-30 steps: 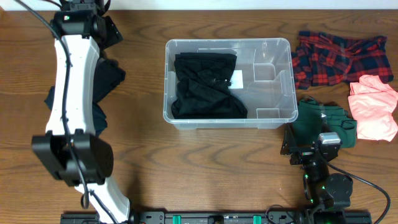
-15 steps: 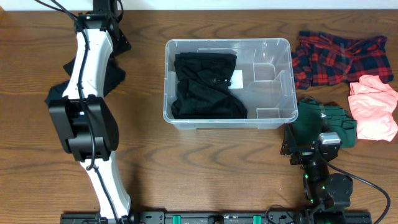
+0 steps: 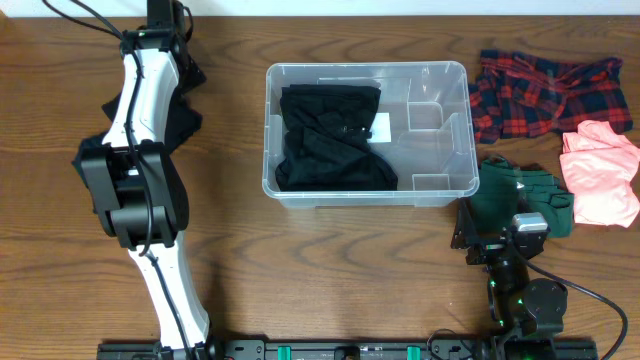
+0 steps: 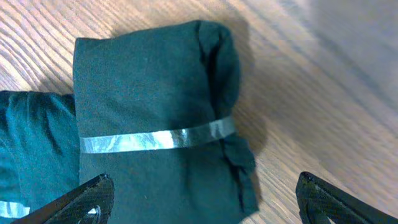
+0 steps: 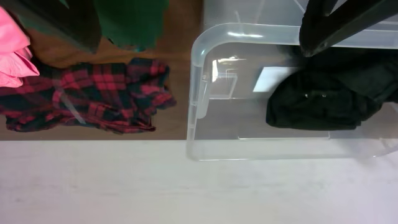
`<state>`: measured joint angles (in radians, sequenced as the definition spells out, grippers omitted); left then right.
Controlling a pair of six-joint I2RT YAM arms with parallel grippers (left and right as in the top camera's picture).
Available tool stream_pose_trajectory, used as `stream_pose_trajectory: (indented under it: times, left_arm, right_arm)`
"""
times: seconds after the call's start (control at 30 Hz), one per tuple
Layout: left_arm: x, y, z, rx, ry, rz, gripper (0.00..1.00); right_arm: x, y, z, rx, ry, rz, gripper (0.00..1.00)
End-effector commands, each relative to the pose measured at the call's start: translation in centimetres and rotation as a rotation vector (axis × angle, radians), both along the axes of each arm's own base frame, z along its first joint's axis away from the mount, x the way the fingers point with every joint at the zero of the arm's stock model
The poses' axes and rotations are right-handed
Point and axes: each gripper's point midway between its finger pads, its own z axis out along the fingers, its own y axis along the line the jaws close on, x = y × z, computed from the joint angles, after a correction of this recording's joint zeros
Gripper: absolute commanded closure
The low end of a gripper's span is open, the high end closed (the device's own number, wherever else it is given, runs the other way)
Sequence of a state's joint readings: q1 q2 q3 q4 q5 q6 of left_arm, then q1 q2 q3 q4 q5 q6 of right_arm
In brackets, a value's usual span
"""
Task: Pack container
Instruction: 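Move the left gripper back to the remaining dark clothing, then grasp the rolled dark green garment with the left gripper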
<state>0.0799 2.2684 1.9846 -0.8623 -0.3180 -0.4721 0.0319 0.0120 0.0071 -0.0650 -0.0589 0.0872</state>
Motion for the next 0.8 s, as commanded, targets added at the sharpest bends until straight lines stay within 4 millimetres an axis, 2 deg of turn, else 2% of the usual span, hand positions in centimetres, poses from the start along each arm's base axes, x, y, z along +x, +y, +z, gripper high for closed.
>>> stream_pose_trajectory:
  times: [0.0,0.17,0.77]
  left_arm:
    - [-0.4,0.8,-1.4,0.011,0.029,0.024,0.07]
    - [-0.7,0.7,-3.1,0.007,0.066,0.022,0.07]
    - [-3.1,0.5,-7.0,0.0,0.155,0.022,0.08]
  right_arm:
    - [0.0,-0.2,-0.1,0.009,0.001,-0.009,0.01]
    - [0.0,-0.2,-0.1,0.009,0.001,-0.009,0.01]
    - [0.0,-0.2,-0.1,0.009,0.001,-0.009,0.01]
